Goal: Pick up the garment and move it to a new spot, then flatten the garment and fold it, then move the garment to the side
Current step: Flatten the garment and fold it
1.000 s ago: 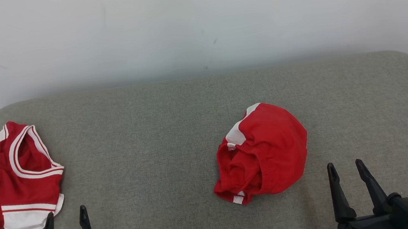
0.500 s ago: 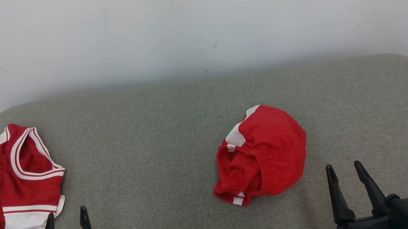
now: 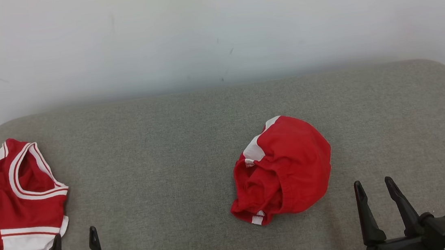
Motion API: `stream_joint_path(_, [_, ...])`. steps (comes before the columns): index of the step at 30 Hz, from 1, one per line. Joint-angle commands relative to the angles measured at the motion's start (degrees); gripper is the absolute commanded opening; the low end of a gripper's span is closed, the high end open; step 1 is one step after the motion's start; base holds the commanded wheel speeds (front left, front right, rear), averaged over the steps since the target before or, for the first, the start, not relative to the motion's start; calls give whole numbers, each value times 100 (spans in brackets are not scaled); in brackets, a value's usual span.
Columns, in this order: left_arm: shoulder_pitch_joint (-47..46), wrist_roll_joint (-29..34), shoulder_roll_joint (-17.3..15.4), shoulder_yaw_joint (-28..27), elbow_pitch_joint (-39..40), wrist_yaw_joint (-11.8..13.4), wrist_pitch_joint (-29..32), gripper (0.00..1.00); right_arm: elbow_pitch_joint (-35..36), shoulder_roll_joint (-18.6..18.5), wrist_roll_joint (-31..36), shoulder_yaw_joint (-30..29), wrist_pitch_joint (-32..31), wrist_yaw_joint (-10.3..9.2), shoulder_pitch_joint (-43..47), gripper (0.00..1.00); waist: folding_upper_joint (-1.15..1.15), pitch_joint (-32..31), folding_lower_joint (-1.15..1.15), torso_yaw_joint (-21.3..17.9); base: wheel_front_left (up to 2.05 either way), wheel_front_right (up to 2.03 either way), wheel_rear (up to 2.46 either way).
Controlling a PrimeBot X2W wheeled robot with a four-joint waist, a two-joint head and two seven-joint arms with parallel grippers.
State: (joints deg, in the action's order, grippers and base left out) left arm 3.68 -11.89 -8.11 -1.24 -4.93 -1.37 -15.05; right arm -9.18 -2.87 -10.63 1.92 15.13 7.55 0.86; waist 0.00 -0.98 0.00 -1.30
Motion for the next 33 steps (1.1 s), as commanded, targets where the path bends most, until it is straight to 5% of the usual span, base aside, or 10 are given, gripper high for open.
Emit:
stream_joint_path(1, [55,67,18,-17,-13,-9,-19,100,-7,-2,9,7,3,-12,-2,100,0,1,0,-8,0,0,0])
stream_joint_path(8, [-105,122,74,121,30,-111,-19,100,12,-2,10,25,3,-12,13,100,0,15,0,-56,0,0,0])
stream_joint_path(17, [-798,262,328,1109,-364,-427,-19,100,23,-2,-42,102,3,-12,-85,100,0,216,0,-174,0,0,0])
stream_joint_path(33, [-1828,344,379,2992,-1622,-602,-20,100,76,0,-273,131,3,-12,-422,100,0,979,0,-1159,0,0,0])
